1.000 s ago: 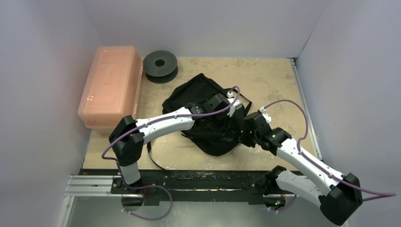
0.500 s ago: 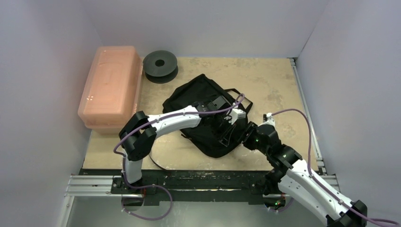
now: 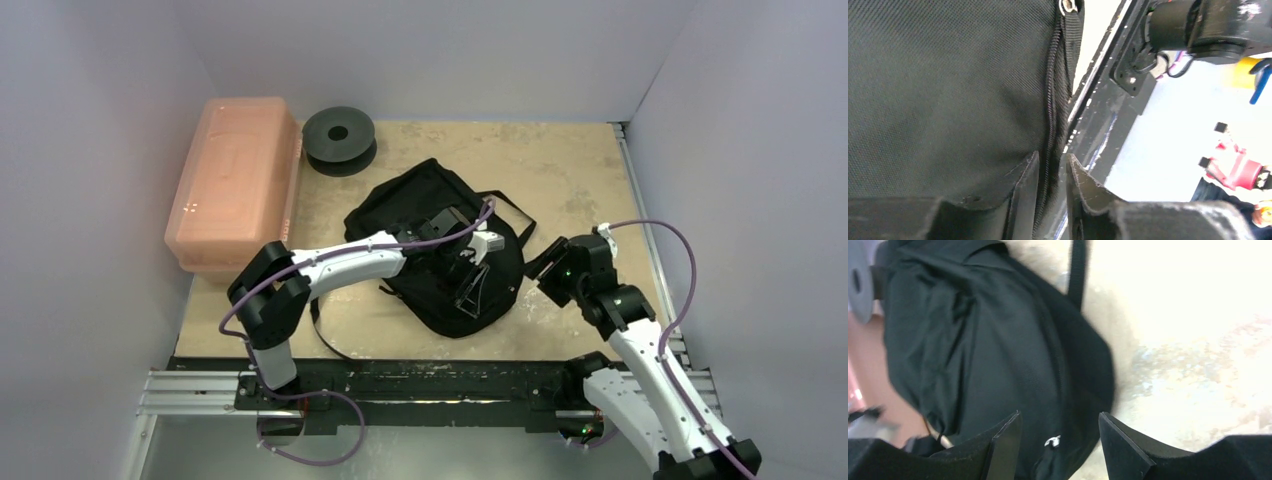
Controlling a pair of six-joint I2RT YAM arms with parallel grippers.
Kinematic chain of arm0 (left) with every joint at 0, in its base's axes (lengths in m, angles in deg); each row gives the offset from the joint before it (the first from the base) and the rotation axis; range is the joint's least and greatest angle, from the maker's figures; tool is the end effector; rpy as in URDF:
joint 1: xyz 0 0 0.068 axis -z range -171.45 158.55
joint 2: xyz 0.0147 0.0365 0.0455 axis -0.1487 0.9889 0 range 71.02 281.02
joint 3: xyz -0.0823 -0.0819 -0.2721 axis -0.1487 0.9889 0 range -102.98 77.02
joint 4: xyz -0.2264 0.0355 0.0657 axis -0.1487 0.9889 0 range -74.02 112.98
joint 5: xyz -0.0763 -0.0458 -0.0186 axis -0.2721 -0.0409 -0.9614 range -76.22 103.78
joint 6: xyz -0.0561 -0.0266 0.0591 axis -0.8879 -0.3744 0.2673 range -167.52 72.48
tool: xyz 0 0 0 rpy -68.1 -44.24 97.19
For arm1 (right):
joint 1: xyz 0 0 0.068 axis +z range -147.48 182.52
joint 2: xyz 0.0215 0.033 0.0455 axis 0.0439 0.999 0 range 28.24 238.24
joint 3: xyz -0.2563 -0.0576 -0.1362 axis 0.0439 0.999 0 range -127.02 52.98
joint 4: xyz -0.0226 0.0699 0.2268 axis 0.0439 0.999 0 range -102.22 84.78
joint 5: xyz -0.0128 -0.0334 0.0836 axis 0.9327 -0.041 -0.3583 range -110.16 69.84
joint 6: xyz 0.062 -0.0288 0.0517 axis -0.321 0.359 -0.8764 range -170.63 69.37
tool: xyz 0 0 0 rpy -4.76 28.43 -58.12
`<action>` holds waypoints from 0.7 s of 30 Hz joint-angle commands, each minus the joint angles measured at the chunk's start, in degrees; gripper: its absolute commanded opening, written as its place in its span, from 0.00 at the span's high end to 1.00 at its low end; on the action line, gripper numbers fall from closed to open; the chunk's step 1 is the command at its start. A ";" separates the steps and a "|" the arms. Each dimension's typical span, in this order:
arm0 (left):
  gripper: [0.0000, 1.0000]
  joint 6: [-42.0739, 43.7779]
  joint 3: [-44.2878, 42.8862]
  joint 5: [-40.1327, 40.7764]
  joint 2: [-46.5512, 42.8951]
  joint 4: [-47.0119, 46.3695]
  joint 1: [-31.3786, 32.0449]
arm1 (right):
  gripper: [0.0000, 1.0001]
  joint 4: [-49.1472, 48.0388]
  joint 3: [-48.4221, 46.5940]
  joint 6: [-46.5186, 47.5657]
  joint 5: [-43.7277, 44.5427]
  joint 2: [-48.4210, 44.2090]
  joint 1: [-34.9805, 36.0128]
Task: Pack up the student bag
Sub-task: Zip the student bag at the center of the board.
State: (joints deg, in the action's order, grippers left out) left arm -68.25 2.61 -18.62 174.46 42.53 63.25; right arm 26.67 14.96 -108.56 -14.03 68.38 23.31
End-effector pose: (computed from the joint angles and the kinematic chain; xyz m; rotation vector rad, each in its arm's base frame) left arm 0.1903 -0.3388 0.2253 1.0489 2.5799 -1.1629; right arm 0.1289 0.0403 0.2530 0.8036 2.2121 0.5826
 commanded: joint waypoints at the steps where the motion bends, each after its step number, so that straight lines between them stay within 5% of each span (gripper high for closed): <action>1: 0.65 -2.72 1.65 -0.51 -6.28 -4.13 -0.64 | 0.39 -4.06 2.68 6.98 -12.26 2.60 -8.78; 3: 0.54 -3.32 1.11 0.29 -6.83 -5.33 -0.64 | 0.41 -6.48 2.51 8.69 -16.00 5.44 -9.94; 6: 0.50 -4.53 -1.80 3.07 -5.12 -5.63 -0.56 | 0.46 -8.02 2.55 9.95 -17.90 7.03 -10.02; 14: 0.58 -3.45 -12.91 8.14 3.49 -3.47 1.47 | 0.77 -10.08 4.93 9.67 -21.45 6.27 -10.05; 21: 0.61 -2.08 -18.16 8.16 8.15 0.13 2.84 | 0.89 -9.99 5.16 9.92 -21.96 5.90 -10.03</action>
State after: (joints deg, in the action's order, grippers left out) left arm -71.90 -11.84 -11.39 181.04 40.47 65.26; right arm 18.96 19.96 -99.47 -33.44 75.12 13.26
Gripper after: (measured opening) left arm 0.407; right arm 0.125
